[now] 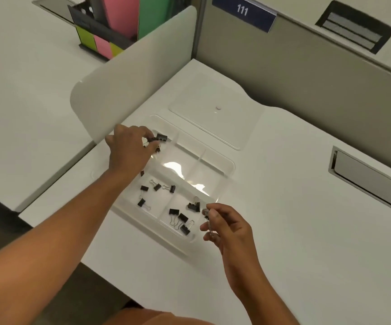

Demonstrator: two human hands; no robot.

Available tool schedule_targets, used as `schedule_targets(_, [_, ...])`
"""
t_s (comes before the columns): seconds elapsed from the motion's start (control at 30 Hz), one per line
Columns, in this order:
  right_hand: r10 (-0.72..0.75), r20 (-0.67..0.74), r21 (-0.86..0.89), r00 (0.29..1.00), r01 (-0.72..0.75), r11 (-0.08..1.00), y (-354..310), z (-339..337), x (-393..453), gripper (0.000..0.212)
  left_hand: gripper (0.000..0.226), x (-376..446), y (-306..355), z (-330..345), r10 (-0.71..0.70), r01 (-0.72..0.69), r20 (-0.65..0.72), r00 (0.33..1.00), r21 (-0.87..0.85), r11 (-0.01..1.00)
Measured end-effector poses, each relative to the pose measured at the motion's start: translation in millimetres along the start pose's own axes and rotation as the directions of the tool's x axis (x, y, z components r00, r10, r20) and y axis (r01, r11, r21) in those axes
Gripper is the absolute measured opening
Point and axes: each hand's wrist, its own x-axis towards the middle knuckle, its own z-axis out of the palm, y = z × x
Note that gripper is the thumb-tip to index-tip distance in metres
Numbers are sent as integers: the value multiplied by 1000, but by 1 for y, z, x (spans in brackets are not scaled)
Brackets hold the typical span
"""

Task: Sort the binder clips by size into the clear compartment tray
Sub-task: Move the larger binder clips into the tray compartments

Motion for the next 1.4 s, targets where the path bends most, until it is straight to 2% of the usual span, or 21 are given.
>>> schedule_targets(0.07, [-19,3,-47,1000,20,999,-6,7,3,11,20,4,-5,2,11,-18,72,997,98,995])
schedule_targets(0.13, [-68,8,-116,998,68,991,-16,15,10,10,18,0,-11,0,24,-32,72,997,117,993])
schedule_targets(0.3, [-263,83,-316,961,276,908,-51,53,58,8,11,-40,-14,-9,22,-25,-50,998,-48,999])
schedule_targets(0.4, [-428,238,-485,872,488,725,-66,88,101,15,14,-68,-12,-13,14,-19,-54,998,-90,996])
schedule_targets(0.5, [-518,376,-579,768,631,516,-71,116,147,15,17,-90,-1,-10,51,-55,-29,998,-126,990])
schedule_targets(0.57, [-494,488,-621,719,684,382,-69,130,173,17,18,-103,3,-10,64,-67,-26,998,-133,989])
schedule_targets(0.63, [-420,565,-662,711,694,285,-65,138,192,23,19,-114,5,-11,62,-66,-28,998,-144,987])
schedule_targets(0.73, [-429,564,-707,705,681,189,-55,135,204,30,19,-129,5,-15,50,-57,-46,998,-169,984])
schedule_targets(0.8, [-484,515,-706,707,670,228,-48,130,196,30,18,-136,3,-16,40,-51,-62,997,-180,982])
schedule_targets(0.93, [-591,405,-622,697,684,381,-27,104,147,27,20,-143,7,-12,41,-54,-67,997,-194,979])
schedule_targets(1.03, [-592,252,-609,765,601,518,-8,64,102,26,21,-144,28,-3,101,-109,-50,994,-209,972])
schedule_targets(1.13, [-574,99,-618,813,503,605,6,12,68,28,23,-147,65,11,187,-183,-6,982,-235,955])
schedule_targets(1.23, [-592,-42,-640,805,433,635,14,-52,41,32,29,-157,111,33,330,-310,45,943,-247,918])
schedule_targets(1.4, [-624,-261,-667,737,329,668,23,-165,-4,36,38,-203,200,82,552,-492,126,824,-324,808])
